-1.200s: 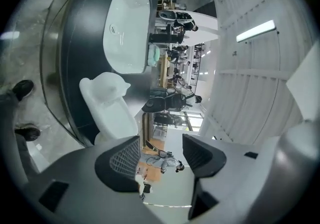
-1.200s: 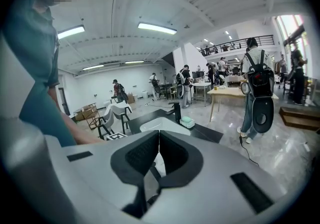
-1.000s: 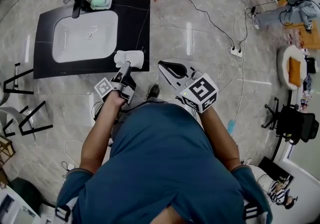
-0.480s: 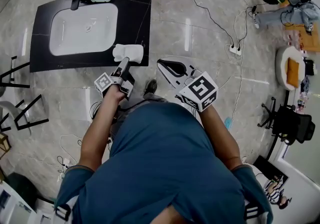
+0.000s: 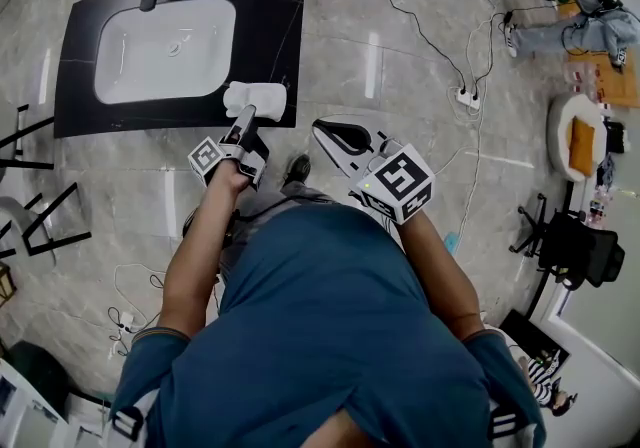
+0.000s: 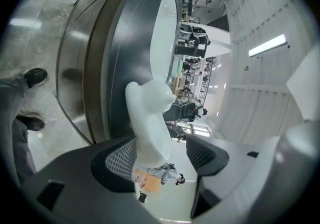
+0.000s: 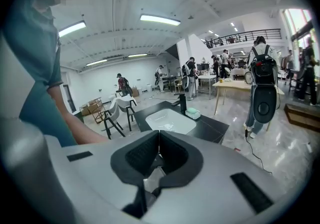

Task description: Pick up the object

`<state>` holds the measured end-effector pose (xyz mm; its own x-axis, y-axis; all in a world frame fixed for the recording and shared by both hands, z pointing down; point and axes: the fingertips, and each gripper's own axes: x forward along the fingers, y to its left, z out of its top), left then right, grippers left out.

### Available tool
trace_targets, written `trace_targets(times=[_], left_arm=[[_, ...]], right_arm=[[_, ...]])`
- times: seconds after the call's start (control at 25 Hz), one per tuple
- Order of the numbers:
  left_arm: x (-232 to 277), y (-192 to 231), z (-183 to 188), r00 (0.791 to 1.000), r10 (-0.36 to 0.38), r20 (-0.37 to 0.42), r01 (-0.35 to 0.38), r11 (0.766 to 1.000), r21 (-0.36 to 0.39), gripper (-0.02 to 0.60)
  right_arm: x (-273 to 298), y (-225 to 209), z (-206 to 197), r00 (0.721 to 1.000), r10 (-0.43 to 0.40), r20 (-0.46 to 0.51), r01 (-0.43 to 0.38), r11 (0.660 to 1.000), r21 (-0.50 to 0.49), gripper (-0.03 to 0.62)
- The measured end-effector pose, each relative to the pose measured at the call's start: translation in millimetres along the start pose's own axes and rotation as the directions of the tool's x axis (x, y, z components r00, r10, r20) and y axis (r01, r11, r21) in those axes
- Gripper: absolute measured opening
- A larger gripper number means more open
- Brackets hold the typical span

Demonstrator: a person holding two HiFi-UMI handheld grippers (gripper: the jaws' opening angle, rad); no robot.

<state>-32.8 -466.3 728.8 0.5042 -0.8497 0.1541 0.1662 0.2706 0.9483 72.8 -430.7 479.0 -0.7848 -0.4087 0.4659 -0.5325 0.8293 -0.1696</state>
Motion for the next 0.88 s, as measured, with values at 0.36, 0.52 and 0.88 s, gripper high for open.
trace_targets(times=[0.36,0.52,0.88], left_arm=[[6.6,12.3,8.7,0.999,-0.009,0.034,0.01,1.0,-0.025,0.295],[12.7,9.6,8.1,0.999,-0.021,0.04,0.023,0.999,-0.04,0.295],[29.3,11.8,11.6,0.999,-0.014,0.031,0.016,0.998,-0.063,0.273]], right_arm=[[4.1,0.4,-4.6,1.0,0.006,-0.017,-0.006,1.0,0.001,0.015],[5.1,0.6,-6.5,1.0,0.009,-0.022,-0.009,1.0,0.004,0.015],[11.4,-6.2,-8.9,0.999,0.015,-0.033,-0.015,1.0,0.013,0.015]])
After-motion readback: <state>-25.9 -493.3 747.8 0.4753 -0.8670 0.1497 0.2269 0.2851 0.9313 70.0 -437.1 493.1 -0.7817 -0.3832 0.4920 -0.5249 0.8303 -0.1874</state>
